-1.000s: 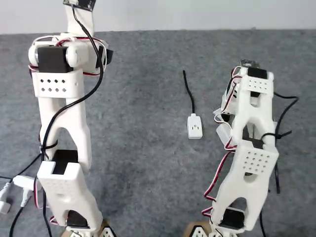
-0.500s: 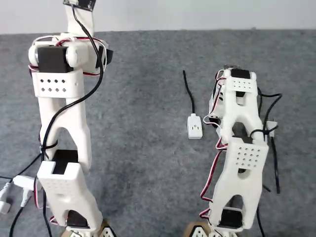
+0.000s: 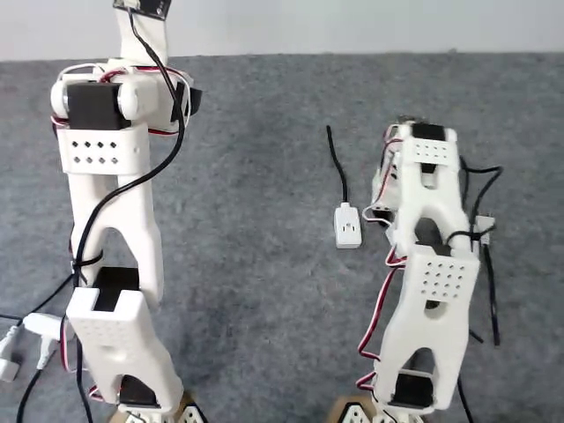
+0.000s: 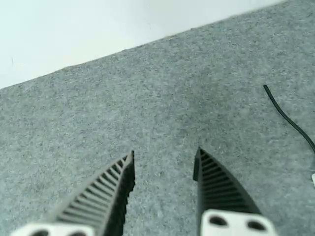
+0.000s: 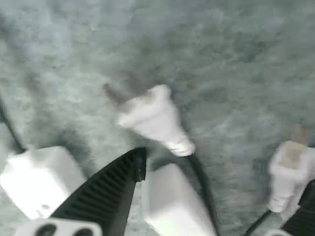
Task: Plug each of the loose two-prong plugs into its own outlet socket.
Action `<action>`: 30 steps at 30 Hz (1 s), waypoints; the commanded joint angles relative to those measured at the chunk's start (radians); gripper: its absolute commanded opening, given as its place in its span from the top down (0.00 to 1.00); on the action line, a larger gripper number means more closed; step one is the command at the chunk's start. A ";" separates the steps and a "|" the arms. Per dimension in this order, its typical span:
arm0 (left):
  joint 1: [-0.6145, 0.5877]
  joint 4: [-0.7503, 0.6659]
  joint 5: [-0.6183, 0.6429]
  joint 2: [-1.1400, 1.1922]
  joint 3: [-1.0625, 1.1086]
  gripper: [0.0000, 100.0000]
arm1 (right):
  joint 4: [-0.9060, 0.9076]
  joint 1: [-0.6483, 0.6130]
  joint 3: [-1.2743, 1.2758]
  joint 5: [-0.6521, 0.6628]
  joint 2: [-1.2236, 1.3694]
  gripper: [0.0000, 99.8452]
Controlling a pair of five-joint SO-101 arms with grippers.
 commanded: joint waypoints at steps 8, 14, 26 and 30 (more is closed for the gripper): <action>0.035 0.003 0.012 -0.012 -0.012 0.81 | 0.004 0.056 -0.012 -0.015 0.019 0.54; 0.038 0.003 0.012 -0.017 -0.013 0.81 | 0.005 0.059 -0.012 -0.014 0.021 0.60; 0.038 0.003 0.012 -0.017 -0.013 0.81 | 0.054 0.059 -0.012 -0.167 0.022 0.67; 0.038 0.003 0.012 -0.017 -0.013 0.81 | 0.081 0.068 -0.011 -0.164 0.028 0.67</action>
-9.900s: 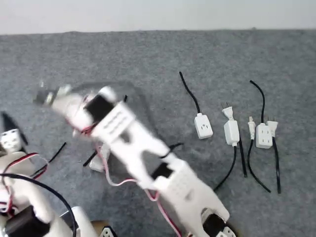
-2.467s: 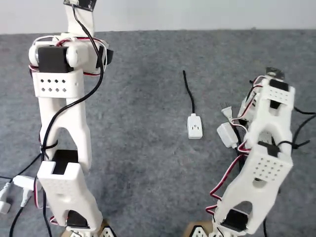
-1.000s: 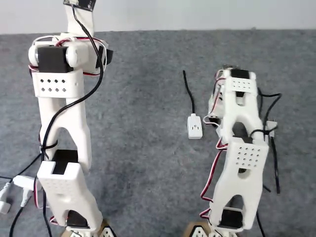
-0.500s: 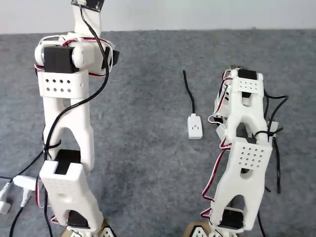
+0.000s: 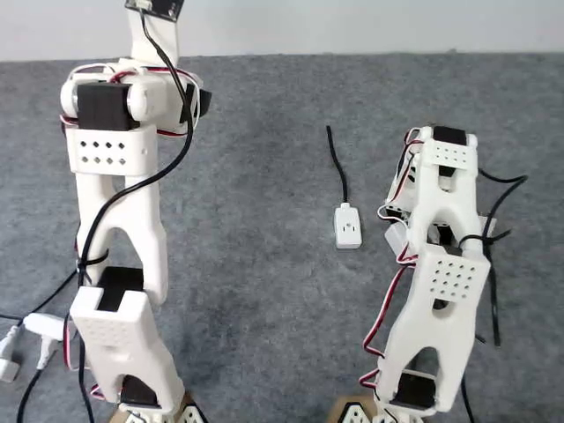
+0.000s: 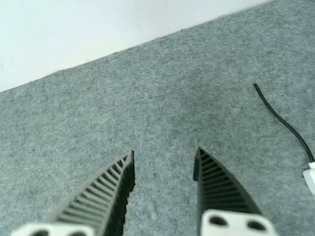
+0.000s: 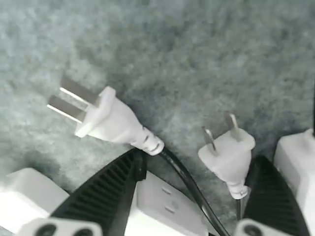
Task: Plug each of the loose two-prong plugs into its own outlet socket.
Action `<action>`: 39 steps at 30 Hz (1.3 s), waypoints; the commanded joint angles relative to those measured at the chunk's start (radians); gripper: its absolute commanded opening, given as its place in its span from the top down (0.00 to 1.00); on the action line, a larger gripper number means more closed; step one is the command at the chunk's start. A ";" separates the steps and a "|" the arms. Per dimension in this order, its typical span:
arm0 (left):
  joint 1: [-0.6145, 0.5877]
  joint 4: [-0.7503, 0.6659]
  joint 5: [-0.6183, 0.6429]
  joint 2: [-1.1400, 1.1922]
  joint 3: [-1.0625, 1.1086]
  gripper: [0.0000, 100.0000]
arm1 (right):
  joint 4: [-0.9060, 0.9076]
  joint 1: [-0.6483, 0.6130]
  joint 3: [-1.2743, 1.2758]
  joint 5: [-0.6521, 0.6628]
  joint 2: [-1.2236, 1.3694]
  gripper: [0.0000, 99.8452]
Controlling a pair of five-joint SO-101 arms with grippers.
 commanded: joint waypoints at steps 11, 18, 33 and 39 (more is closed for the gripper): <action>0.008 0.003 0.012 -0.017 -0.013 0.81 | 0.033 0.087 0.002 -0.015 0.012 0.68; 0.008 0.003 0.012 -0.017 -0.013 0.81 | 0.033 0.067 0.002 -0.020 0.012 0.73; 0.009 0.003 0.012 -0.017 -0.013 0.81 | -0.001 0.059 -0.003 0.061 -0.001 0.94; 0.009 0.003 0.012 -0.017 -0.013 0.81 | -0.012 0.059 -0.005 0.081 -0.002 0.99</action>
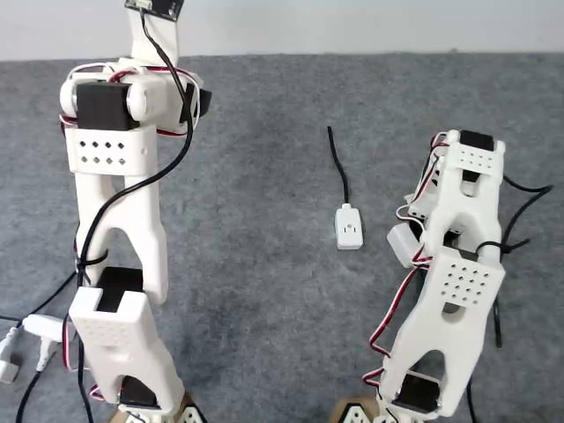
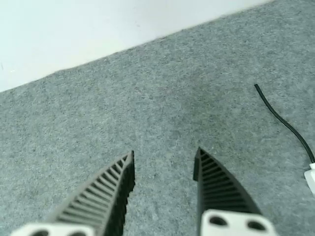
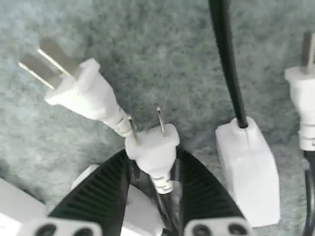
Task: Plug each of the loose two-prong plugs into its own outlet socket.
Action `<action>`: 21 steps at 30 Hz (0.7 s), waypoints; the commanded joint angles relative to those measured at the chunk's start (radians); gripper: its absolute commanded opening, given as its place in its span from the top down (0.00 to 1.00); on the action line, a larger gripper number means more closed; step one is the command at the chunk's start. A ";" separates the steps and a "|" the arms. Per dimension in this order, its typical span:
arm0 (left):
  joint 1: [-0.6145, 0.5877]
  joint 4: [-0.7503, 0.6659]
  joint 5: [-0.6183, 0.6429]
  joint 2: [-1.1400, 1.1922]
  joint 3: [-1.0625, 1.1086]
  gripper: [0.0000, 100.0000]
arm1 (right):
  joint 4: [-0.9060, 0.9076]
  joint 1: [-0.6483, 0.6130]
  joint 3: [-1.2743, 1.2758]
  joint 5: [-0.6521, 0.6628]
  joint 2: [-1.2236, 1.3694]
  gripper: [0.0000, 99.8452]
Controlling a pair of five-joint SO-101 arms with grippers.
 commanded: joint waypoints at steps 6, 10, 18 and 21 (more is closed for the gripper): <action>0.006 0.003 0.012 -0.017 -0.013 0.81 | -0.041 -0.008 -0.008 0.029 -0.010 0.99; 0.008 0.003 0.012 -0.012 -0.013 0.81 | -0.041 -0.008 -0.008 0.055 -0.015 0.99; 0.032 0.002 0.012 -0.008 -0.005 0.81 | -0.035 -0.007 -0.025 0.054 -0.105 0.99; 0.032 0.002 0.012 -0.008 -0.005 0.81 | -0.019 -0.010 -0.023 0.054 -0.174 0.99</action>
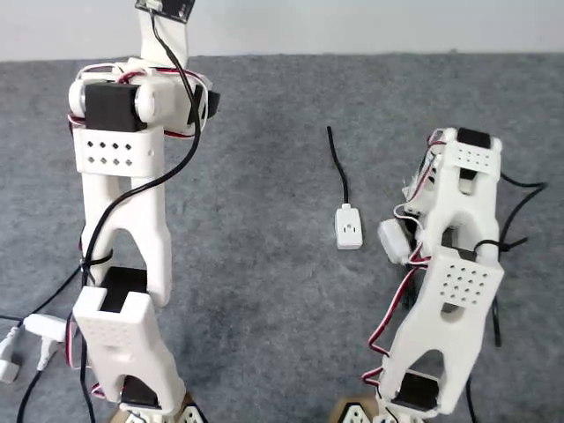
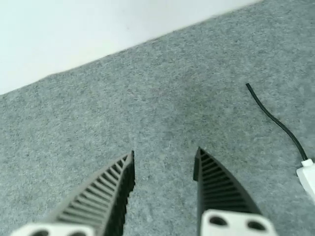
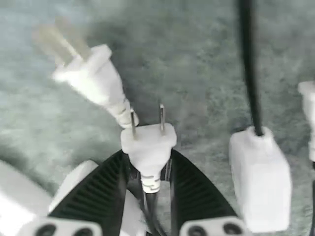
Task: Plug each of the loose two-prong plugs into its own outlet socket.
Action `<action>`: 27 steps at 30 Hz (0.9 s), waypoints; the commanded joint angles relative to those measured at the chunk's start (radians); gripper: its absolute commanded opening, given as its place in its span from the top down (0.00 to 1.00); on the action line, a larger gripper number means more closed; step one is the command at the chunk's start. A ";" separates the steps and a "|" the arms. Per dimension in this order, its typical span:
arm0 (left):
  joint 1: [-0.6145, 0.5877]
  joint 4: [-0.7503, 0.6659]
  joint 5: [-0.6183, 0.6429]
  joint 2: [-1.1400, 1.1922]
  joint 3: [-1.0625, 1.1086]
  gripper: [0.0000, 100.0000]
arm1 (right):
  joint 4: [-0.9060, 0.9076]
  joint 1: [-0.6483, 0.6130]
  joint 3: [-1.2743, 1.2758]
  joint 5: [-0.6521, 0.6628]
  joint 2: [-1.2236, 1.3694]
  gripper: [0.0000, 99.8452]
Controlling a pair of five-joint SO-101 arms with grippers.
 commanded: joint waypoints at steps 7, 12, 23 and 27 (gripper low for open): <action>-0.003 0.003 0.012 -0.017 -0.012 0.81 | 0.031 -0.071 -0.028 -0.009 -0.252 0.99; -0.003 0.003 0.012 -0.018 -0.013 0.81 | 0.076 -0.200 -0.028 -0.011 -0.346 0.99; -0.084 0.031 0.011 -0.018 -0.094 0.81 | 0.127 -0.424 -0.031 -0.046 -0.461 0.99; -0.092 0.031 0.011 -0.018 -0.094 0.81 | 0.122 -0.387 -0.032 -0.015 -0.493 0.99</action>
